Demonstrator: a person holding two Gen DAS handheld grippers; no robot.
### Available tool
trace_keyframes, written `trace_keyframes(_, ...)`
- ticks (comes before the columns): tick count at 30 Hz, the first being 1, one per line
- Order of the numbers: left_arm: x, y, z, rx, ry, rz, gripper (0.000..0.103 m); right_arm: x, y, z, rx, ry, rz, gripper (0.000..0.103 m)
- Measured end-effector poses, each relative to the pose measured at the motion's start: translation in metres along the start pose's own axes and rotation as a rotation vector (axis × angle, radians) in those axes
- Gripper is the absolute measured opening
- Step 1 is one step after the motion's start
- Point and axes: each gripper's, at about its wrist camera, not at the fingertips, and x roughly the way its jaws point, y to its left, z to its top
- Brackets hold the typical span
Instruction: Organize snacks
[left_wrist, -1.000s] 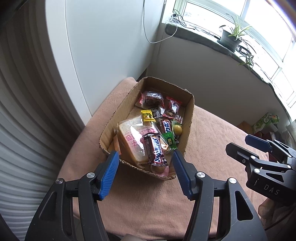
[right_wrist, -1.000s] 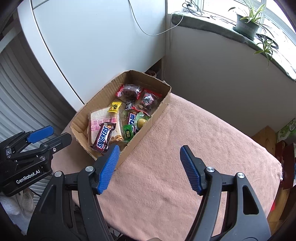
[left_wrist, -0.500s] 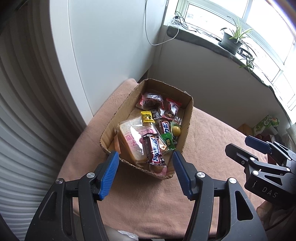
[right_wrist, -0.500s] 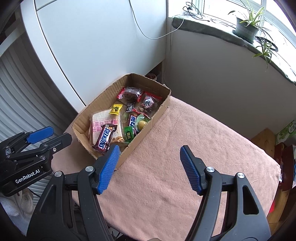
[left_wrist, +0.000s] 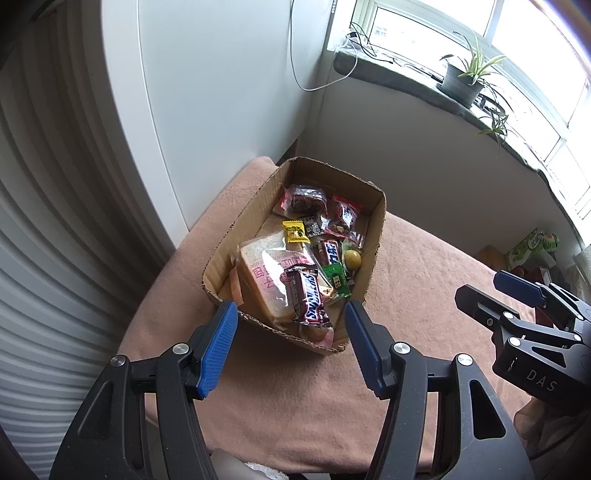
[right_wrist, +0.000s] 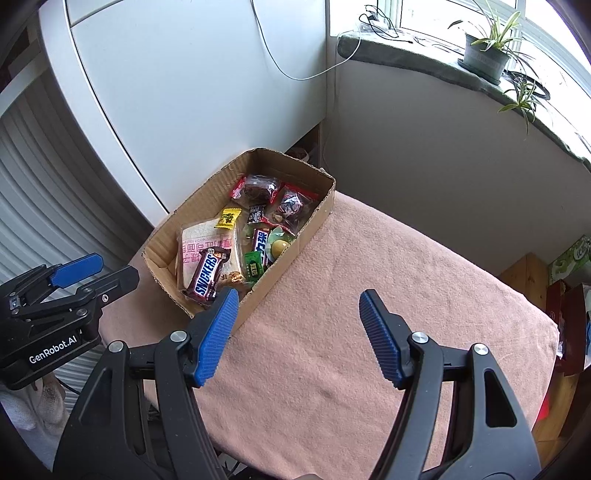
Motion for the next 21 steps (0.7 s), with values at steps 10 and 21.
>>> trace_keyframes(10, -0.006, 0.000, -0.002, -0.003, -0.013, 0.006, 0.065, -0.003, 0.001, -0.002, 0.002, -0.005, 0.002, 0.071)
trace_keyframes(21, -0.009, -0.001, -0.005, 0.000, -0.018, 0.000, 0.065, -0.011, 0.004, -0.007, 0.008, -0.016, -0.004, 0.071)
